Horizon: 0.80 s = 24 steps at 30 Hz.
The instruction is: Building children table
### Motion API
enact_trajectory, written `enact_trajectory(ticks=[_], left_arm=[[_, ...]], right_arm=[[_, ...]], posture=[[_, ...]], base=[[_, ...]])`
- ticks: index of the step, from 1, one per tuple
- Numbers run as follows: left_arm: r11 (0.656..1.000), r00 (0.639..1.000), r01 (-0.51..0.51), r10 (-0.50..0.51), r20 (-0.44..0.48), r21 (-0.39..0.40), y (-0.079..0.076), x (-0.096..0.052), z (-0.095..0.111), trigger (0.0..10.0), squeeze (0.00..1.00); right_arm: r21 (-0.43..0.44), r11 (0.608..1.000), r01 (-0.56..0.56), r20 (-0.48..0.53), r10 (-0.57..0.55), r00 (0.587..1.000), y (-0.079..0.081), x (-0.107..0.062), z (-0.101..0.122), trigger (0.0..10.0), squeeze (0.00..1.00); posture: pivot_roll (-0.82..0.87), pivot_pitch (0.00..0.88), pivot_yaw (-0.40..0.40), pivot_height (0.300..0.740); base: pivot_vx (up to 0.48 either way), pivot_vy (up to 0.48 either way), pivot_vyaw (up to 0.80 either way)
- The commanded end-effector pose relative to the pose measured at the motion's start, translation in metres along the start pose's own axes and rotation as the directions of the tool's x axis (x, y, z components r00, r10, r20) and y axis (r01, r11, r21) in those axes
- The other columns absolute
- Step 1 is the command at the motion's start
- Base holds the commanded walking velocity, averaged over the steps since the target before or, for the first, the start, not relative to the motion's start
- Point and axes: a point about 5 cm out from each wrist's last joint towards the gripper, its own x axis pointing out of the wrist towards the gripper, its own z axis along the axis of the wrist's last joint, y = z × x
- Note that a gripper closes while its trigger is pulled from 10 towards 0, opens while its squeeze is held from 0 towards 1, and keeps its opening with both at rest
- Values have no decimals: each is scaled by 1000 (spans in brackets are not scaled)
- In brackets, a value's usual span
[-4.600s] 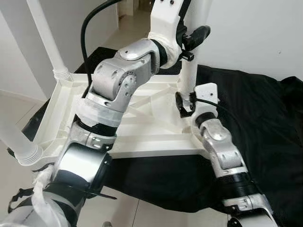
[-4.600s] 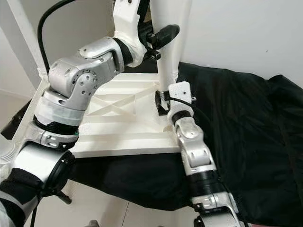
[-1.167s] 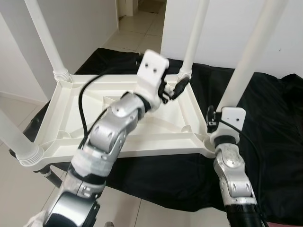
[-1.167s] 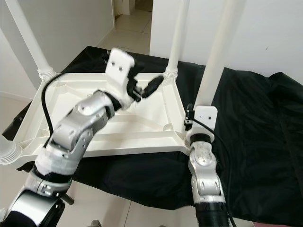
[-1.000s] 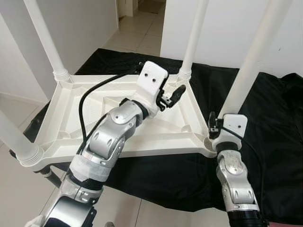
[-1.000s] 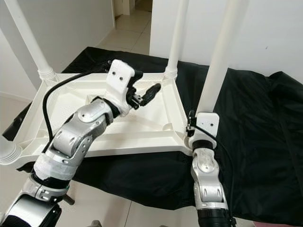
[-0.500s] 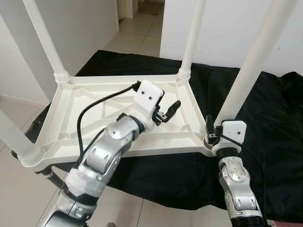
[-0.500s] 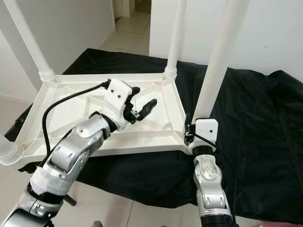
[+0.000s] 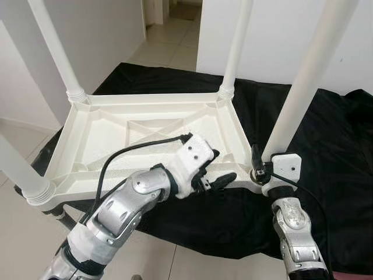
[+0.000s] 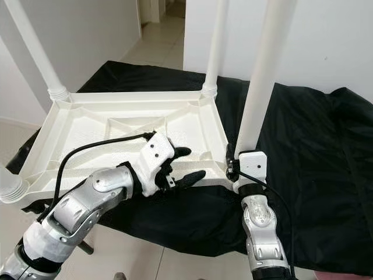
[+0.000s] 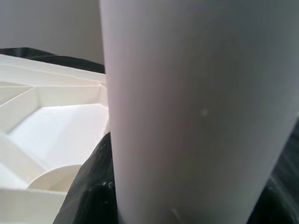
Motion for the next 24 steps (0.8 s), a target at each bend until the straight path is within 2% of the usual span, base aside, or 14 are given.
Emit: enact_trajectory(ticks=[1, 12, 15, 19, 24], left_arm=[[998, 998, 60, -60, -2, 9, -5, 0, 1, 10000, 0], [997, 997, 77, -77, -24, 12, -6, -2, 1, 10000, 0], [997, 996, 82, -82, -29, 12, -7, -2, 1, 10000, 0], [997, 996, 82, -82, -31, 11, -6, -2, 1, 10000, 0], [996, 996, 84, -83, -32, 20, -7, -2, 1, 10000, 0]], right_arm=[[-9, 1000, -25, -62, 25, 998, 1, -7, -13, 10000, 0], [-2, 994, -113, -69, 113, 991, 9, -11, -19, 10000, 0], [82, 986, -148, -121, 157, 980, 11, -14, -29, 10000, 0], [99, 984, -146, -140, 159, 977, 10, -14, -33, 10000, 0], [187, 973, -134, -189, 169, 967, 4, -10, -41, 10000, 0]], posture=[[-41, 0, -8, 740], [-43, 0, -3, 740], [-45, 0, 0, 740], [-45, 0, 0, 740], [-46, 0, -4, 740]], base=[[0, 0, 0], [0, 0, 0], [0, 0, 0], [0, 0, 0], [0, 0, 0]])
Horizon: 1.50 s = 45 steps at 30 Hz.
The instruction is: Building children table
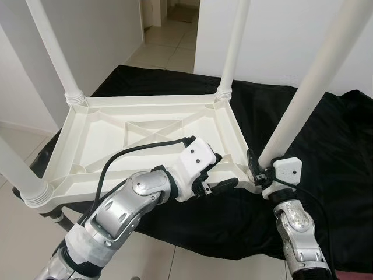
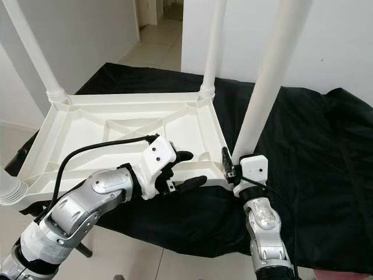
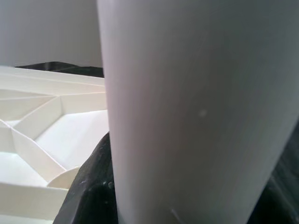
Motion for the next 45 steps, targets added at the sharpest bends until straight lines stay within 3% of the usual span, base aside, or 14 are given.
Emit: enact_trajectory(ticks=[1, 11, 23, 36, 39, 40, 45], left_arm=[[997, 997, 76, -76, -17, 9, -5, 1, -1, 10000, 0], [997, 997, 71, -70, -15, 11, -5, 1, 0, 10000, 0], [998, 998, 68, -68, -15, 18, -4, 1, 1, 10000, 0], [997, 998, 68, -68, -12, 21, -4, 2, 1, 10000, 0], [998, 998, 66, -65, -11, 22, -4, 2, 1, 10000, 0], [998, 998, 62, -61, -12, 24, -3, 1, 2, 10000, 0], [998, 999, 53, -53, -11, 26, -2, 1, 2, 10000, 0]], right_arm=[[69, 998, 1, -167, 10, 986, 2, -10, -29, 10000, 0], [52, 999, -8, -252, 21, 967, -1, -7, -36, 10000, 0], [179, 980, 85, -336, -20, 942, -8, -1, -40, 10000, 0], [180, 978, 104, -363, -32, 931, -10, 2, -38, 10000, 0], [148, 985, 92, -341, -36, 939, -5, 2, -36, 10000, 0], [100, 993, 59, -304, -26, 952, 5, 0, -32, 10000, 0], [128, 987, 92, -252, -57, 966, 19, -2, -27, 10000, 0]], posture=[[-44, 0, -7, 740], [-43, 0, -8, 740], [-46, 0, -11, 740], [-45, 0, -11, 740], [-42, 0, -13, 740], [-39, 0, -17, 740], [-35, 0, -21, 740]], base=[[0, 0, 0], [0, 0, 0], [0, 0, 0], [0, 0, 0], [0, 0, 0], [0, 0, 0], [0, 0, 0]])
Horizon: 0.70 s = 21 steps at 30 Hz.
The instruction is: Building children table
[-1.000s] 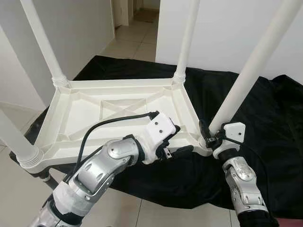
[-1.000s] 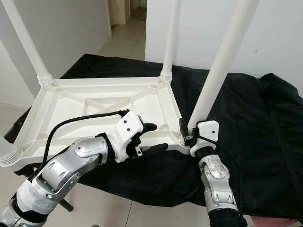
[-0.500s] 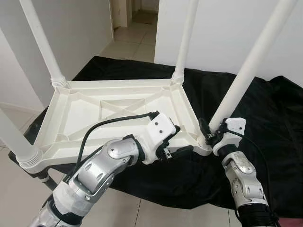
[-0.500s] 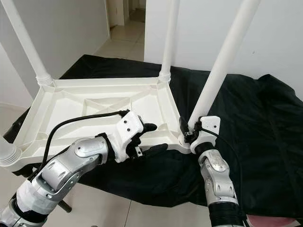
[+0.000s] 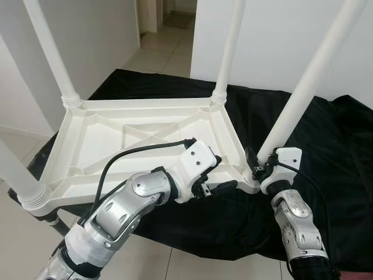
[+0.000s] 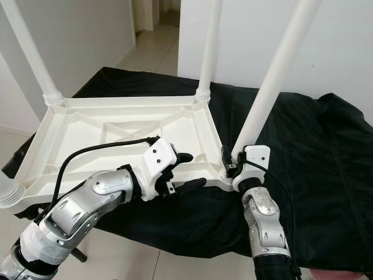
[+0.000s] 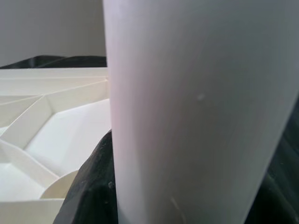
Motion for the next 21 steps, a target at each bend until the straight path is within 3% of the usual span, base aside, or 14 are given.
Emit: enact_trajectory(ticks=[1, 5, 9, 18, 21], left_arm=[[998, 999, 53, -53, -6, 18, -2, 1, 2, 10000, 0], [998, 999, 52, -52, -4, 18, -2, 1, 3, 10000, 0], [999, 999, 51, -51, -5, 19, -1, 1, 3, 10000, 0], [999, 999, 48, -48, -1, 18, 0, 2, 4, 10000, 0], [999, 999, 43, -43, 3, 16, 0, 2, 4, 10000, 0]], right_arm=[[6, 1000, 3, -141, -2, 990, 8, -10, -30, 10000, 0], [58, 995, 86, -126, -78, 989, 19, -13, -30, 10000, 0], [64, 991, 121, -131, -112, 985, 19, -14, -31, 10000, 0], [66, 926, 371, -174, -356, 918, 16, -11, -30, 10000, 0], [57, 904, 423, -91, -417, 904, 23, -11, -21, 10000, 0]], posture=[[-35, 0, -21, 740], [-35, 0, -22, 740], [-35, 0, -21, 740], [-35, 0, -25, 740], [-32, 0, -29, 740]], base=[[0, 0, 0], [0, 0, 0], [0, 0, 0], [0, 0, 0], [0, 0, 0]])
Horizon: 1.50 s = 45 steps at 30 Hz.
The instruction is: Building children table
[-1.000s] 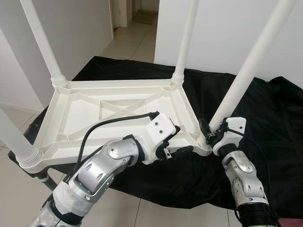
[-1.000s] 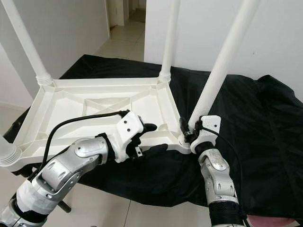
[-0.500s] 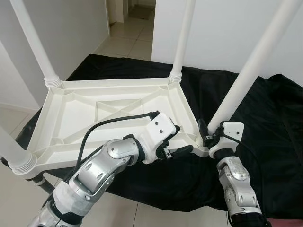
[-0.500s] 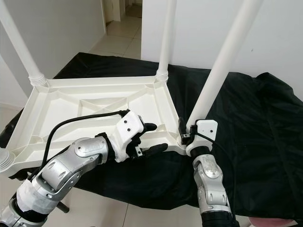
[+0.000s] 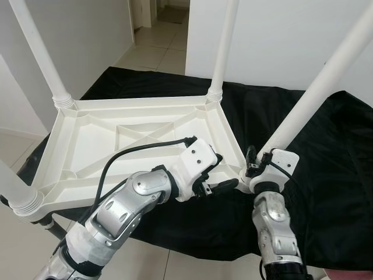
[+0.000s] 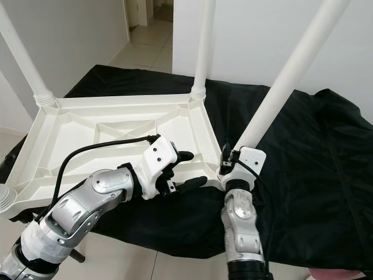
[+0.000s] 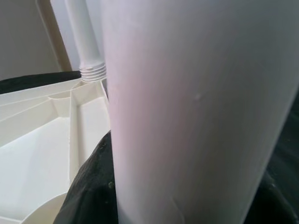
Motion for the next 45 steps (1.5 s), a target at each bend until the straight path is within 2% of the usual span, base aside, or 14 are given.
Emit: enact_trajectory(ticks=[1, 7, 17, 20, 27, 36, 37, 40, 44, 45], left_arm=[[999, 999, 41, -41, -6, 9, -1, 1, 1, 10000, 0], [999, 999, 34, -34, -2, 6, 0, 0, 2, 10000, 0], [1000, 1000, 19, -19, -2, -1, 0, -1, 1, 10000, 0], [1000, 1000, 22, -22, -3, -1, 0, 0, 1, 10000, 0], [1000, 1000, 25, -25, -3, -1, 0, 0, 2, 10000, 0], [999, 999, 33, -33, 1, -2, -1, 2, 2, 10000, 0], [999, 999, 33, -33, 1, -2, -1, 2, 2, 10000, 0], [1000, 1000, 31, -31, 3, -3, -1, 2, 2, 10000, 0], [1000, 1000, 30, -30, 5, -3, -1, 2, 3, 10000, 0], [1000, 1000, 28, -28, 6, -4, -1, 2, 3, 10000, 0]], right_arm=[[-27, 996, 81, -92, -84, 992, -3, -10, -24, 10000, 0], [-41, 998, 39, -45, -41, 998, 2, -11, -20, 10000, 0], [-39, 996, 85, -70, -88, 994, -3, -12, -24, 10000, 0], [12, 992, 122, -113, -120, 986, -2, -7, -25, 10000, 0], [30, 987, 158, -131, -153, 980, -4, -1, -21, 10000, 0], [20, 996, 82, -73, -80, 994, -3, -1, -14, 10000, 0], [23, 998, 64, -56, -62, 996, -3, -1, -12, 10000, 1000], [23, 1000, 6, 2, -6, 1000, -4, 3, -3, 10000, 1000], [13, 1000, -27, 32, 26, 999, -6, 6, 2, 10000, 1000], [14, 996, -84, 64, 83, 994, -8, 11, 8, 10000, 0]], posture=[[-32, 0, -29, 740], [-30, 0, -35, 740], [-23, 0, -37, 740], [-26, 0, -32, 740], [-31, 0, -29, 740], [-39, 0, -28, 740], [-38, 0, -30, 740], [-39, 0, -31, 740], [-37, 0, -32, 740], [-36, 0, -33, 740]], base=[[0, 0, 0], [0, 0, 0], [0, 0, 0], [0, 0, 0], [0, 0, 0], [0, 0, 0], [0, 0, 0], [0, 0, 0], [0, 0, 0], [0, 0, 0]])
